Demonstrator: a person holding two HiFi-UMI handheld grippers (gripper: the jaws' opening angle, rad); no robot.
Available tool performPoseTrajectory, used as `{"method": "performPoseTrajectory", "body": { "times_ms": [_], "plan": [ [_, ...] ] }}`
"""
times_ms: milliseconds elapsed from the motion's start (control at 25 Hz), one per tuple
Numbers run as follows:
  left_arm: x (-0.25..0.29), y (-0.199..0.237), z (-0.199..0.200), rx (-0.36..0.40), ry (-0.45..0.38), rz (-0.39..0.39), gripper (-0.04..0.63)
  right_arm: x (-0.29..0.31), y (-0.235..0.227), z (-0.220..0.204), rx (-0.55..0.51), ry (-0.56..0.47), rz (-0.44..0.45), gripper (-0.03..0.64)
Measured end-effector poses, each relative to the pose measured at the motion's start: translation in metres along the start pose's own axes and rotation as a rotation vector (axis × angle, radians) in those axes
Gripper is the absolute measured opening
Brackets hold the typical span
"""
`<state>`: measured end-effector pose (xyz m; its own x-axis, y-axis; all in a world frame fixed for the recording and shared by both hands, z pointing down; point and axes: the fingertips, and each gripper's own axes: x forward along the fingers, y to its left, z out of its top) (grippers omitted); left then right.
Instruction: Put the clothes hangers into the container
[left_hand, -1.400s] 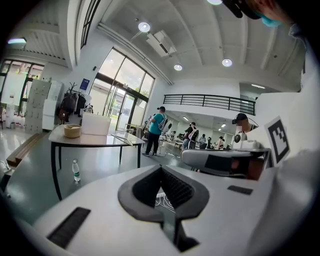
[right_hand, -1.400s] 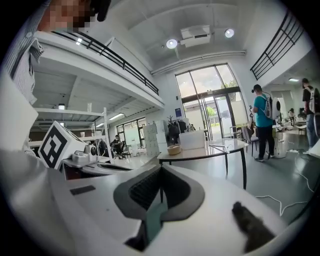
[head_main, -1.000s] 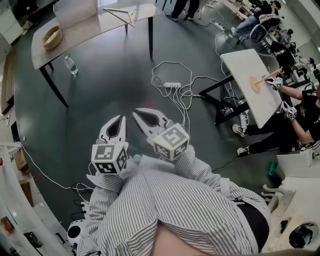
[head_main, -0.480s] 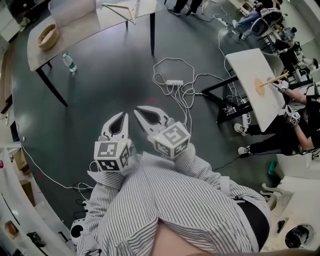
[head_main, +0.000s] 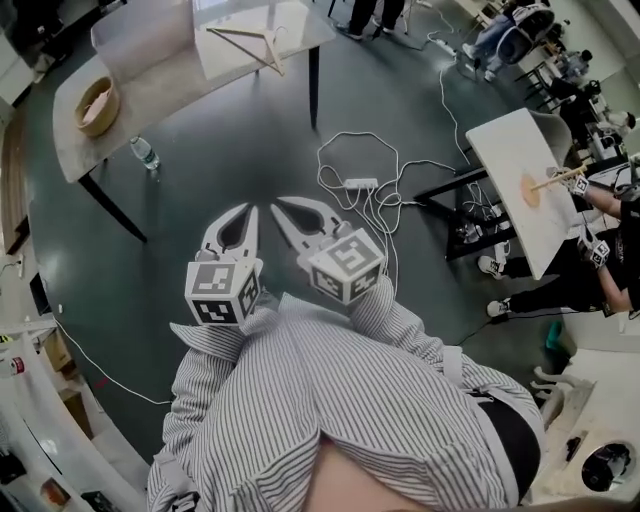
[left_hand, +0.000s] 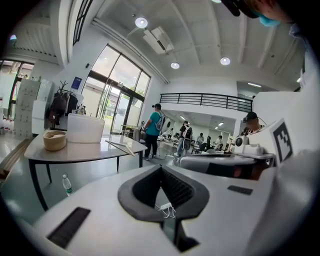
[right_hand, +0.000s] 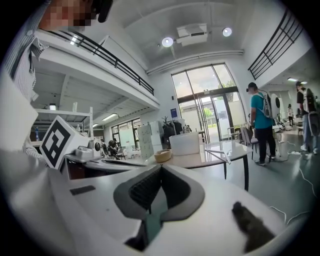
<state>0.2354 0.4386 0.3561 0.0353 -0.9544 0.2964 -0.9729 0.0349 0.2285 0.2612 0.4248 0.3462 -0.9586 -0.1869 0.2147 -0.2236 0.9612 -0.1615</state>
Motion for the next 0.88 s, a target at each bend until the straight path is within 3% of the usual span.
{"method": "performPoseTrajectory", "body": {
  "times_ms": [280, 880],
  "plan": [
    [0.036, 0.058, 0.033, 0.048, 0.002, -0.052, 0.011, 0.07, -0.03, 0.025, 0.017, -0.043, -0.055, 0.015],
    [0.084, 0.111, 0.044, 0.014, 0.027, -0.107, 0.011, 0.133, -0.064, 0.025, 0.036, 0.006, -0.097, 0.015]
  ]
}}
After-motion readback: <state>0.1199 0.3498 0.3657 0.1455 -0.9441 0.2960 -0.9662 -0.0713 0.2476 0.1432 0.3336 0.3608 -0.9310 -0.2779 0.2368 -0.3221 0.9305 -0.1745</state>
